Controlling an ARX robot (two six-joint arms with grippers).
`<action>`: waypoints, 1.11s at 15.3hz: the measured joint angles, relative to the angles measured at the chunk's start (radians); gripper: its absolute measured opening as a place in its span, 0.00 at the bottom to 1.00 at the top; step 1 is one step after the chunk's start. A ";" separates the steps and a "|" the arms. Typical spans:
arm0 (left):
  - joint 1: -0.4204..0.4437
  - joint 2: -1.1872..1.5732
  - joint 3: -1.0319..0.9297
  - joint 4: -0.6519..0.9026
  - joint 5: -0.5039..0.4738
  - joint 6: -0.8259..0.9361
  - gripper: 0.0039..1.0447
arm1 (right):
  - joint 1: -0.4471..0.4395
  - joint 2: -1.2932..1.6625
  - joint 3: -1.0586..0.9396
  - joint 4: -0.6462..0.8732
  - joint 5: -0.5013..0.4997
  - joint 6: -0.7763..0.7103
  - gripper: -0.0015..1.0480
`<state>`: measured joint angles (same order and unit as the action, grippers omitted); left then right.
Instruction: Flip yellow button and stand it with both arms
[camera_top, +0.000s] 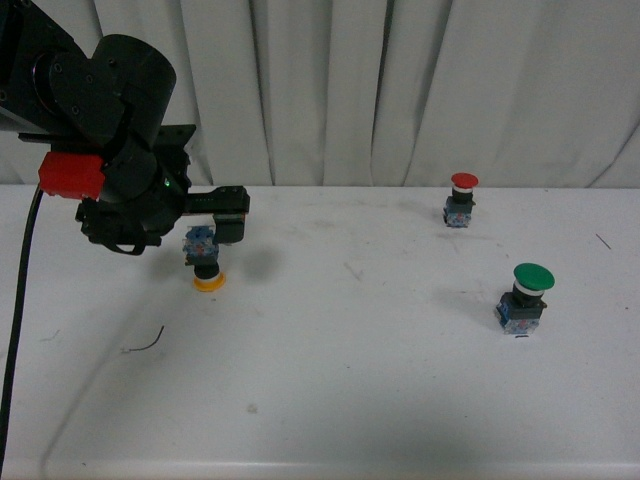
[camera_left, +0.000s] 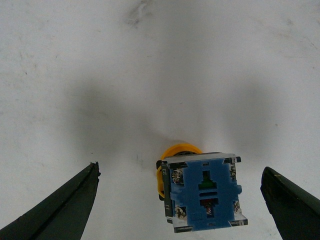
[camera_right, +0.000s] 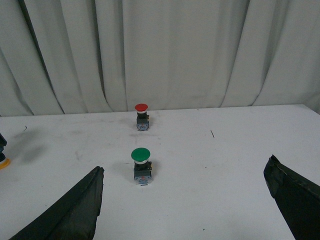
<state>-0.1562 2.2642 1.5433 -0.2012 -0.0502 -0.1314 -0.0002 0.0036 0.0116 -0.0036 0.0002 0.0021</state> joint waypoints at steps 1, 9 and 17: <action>0.000 0.001 0.000 -0.003 -0.002 0.000 0.94 | 0.000 0.000 0.000 0.000 0.000 0.000 0.94; -0.025 0.001 0.037 -0.026 -0.010 -0.001 0.29 | 0.000 0.000 0.000 0.000 0.000 0.000 0.94; -0.052 -0.098 -0.033 -0.028 -0.039 0.041 0.29 | 0.000 0.000 0.000 0.000 0.000 0.000 0.94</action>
<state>-0.2085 2.1658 1.5101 -0.2295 -0.0891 -0.0906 -0.0002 0.0036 0.0116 -0.0036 0.0002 0.0025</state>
